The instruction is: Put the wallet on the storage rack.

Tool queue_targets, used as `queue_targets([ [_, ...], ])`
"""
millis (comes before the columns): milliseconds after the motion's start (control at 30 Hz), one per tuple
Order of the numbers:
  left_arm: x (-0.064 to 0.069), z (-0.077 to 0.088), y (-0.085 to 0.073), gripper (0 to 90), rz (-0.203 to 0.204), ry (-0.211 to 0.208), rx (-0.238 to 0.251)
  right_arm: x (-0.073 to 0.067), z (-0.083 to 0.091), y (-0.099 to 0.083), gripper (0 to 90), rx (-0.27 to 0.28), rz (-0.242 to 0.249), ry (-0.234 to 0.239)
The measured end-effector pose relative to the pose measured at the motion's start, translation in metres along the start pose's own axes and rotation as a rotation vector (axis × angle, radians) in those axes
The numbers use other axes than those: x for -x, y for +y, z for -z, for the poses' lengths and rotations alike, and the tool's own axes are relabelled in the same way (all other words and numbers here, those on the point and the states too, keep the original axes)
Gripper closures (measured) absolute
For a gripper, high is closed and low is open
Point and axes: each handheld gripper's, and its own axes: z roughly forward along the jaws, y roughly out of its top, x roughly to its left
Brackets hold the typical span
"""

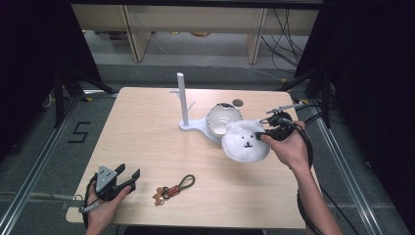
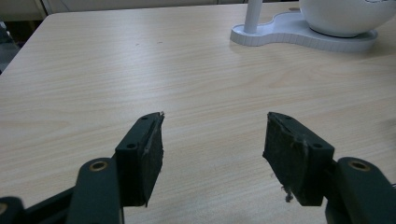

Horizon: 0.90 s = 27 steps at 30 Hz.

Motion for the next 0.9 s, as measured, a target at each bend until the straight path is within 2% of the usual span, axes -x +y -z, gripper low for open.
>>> queue_targets([
  [100,0.0,0.0,0.0,36.8,0.001,0.0,0.001,-0.002,0.003,0.006,76.1,0.002,-0.024,-0.008],
  [133,0.0,0.0,0.0,36.8,0.002,0.002,0.002,-0.001,0.003,0.008,76.0,0.015,-0.002,-0.01],
  [200,0.0,0.0,0.0,36.8,0.001,-0.001,0.003,0.0,0.005,0.013,76.0,0.026,0.011,-0.016],
  [267,0.0,0.0,0.0,36.7,0.001,-0.001,0.002,-0.003,0.007,0.017,76.0,0.024,-0.018,-0.019],
  [300,0.0,0.0,0.0,36.8,0.0,-0.001,0.002,0.0,0.007,0.02,76.0,0.027,0.008,-0.024],
  [400,0.0,0.0,0.0,36.8,0.0,-0.001,0.004,-0.001,0.007,0.027,76.0,0.042,0.002,-0.024],
  [433,0.0,0.0,0.0,36.7,0.001,-0.001,0.003,0.001,0.007,0.029,76.0,0.039,0.013,-0.025],
  [500,0.0,0.0,0.0,36.8,0.002,-0.002,0.004,-0.001,0.005,0.033,76.1,0.039,-0.01,-0.027],
  [533,0.0,0.0,0.0,36.8,0.002,-0.001,0.003,0.001,0.004,0.035,76.0,0.046,0.015,-0.03],
  [567,0.0,0.0,0.0,36.8,0.001,-0.001,0.002,0.0,0.003,0.037,76.0,0.046,0.001,-0.03],
  [600,0.0,0.0,0.0,36.8,0.0,-0.001,0.002,0.001,0.003,0.04,76.0,0.051,0.017,-0.027],
  [733,0.0,0.0,0.0,36.8,0.001,-0.001,0.003,-0.002,-0.001,0.05,76.1,0.058,0.013,-0.03],
  [800,0.0,0.0,0.0,36.8,0.004,-0.002,0.005,-0.001,-0.002,0.056,76.1,0.052,0.045,-0.027],
  [833,0.0,0.0,0.0,36.7,0.004,-0.002,0.005,-0.003,-0.003,0.058,76.0,0.048,0.023,-0.031],
  [900,0.0,0.0,0.0,36.7,0.005,-0.003,0.005,-0.004,-0.005,0.063,76.0,0.056,0.029,-0.028],
])
